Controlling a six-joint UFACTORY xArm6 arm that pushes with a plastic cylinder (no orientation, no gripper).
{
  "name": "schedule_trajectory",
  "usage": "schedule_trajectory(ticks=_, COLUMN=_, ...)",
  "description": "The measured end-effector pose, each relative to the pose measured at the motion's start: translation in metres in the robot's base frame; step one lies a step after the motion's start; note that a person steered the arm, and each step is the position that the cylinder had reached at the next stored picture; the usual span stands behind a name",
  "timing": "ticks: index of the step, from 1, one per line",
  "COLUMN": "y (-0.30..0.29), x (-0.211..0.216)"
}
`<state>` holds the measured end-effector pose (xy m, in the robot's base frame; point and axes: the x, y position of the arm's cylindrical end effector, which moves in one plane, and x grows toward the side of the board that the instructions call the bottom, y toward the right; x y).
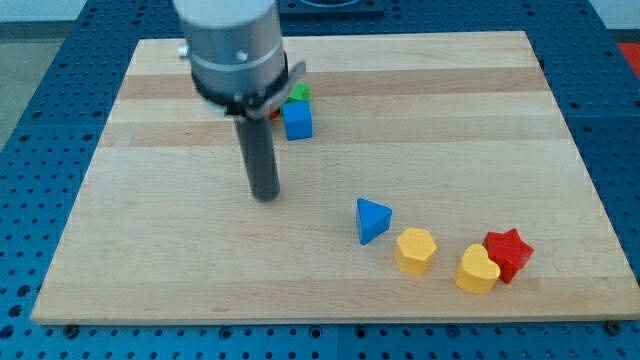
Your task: Move blue triangle below blue cube
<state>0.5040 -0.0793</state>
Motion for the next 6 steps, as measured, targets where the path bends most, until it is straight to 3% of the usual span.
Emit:
schedule_trajectory(ticks=1, y=0.008, x=0.053)
schedule_trajectory(ticks=2, y=0.053, x=0.066)
schedule_trajectory(ticks=3, y=0.111, x=0.062)
schedule_trajectory(ticks=4, y=0.131, x=0.028)
schedule_trajectory(ticks=5, y=0.118, x=-0.013)
schedule_trajectory(ticks=6, y=0.077, x=-0.024)
